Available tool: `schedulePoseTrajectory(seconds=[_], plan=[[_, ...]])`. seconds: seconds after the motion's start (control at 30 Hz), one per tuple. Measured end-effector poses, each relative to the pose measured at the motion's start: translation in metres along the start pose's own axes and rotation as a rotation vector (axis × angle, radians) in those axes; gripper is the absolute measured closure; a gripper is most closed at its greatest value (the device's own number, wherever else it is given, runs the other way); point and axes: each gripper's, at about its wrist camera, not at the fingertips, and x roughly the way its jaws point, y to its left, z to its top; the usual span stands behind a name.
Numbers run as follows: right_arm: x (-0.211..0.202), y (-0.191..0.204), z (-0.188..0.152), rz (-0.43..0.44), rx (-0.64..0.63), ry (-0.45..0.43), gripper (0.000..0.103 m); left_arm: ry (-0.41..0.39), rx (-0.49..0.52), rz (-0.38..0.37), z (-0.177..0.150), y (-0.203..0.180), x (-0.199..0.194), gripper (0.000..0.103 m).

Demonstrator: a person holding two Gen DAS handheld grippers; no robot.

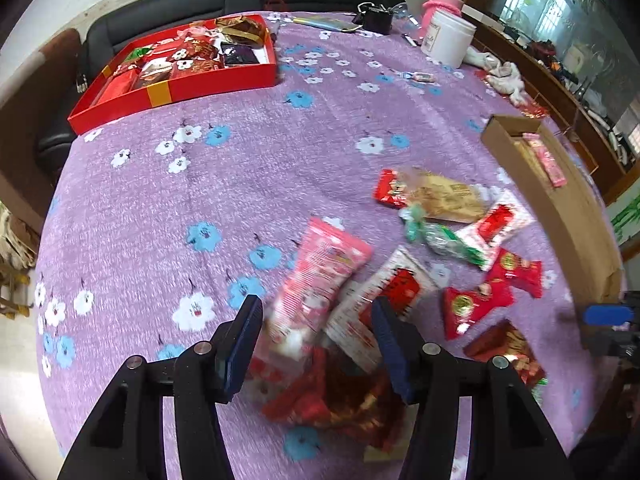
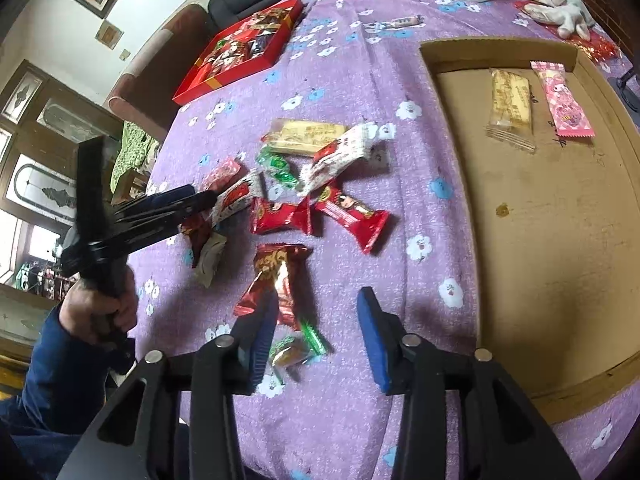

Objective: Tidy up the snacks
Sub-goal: 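Move the left gripper back to the snack pile and grasp a pink candy bar, then grasp the red chocolate packet with the right gripper while the left gripper holds the candy bar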

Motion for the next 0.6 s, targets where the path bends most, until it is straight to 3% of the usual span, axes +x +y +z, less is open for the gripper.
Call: schedulePoseTrajectory(seconds=[0.1, 0.2, 0.6], plan=[[0.003, 0.008, -0.001, 0.0, -0.027, 0.01, 0.061, -0.003, -0.013, 0.016, -0.001, 0.005, 0.008, 0.067], [0.009, 0.016, -0.001, -0.004, -0.051, 0.023, 0.057, -0.031, -0.035, 0.024, -0.004, 0.011, 0.006, 0.075], [0.054, 0.045, 0.011, -0.048, -0.103, 0.109, 0.049, -0.099, -0.135, 0.028, -0.028, 0.033, -0.038, 0.078]])
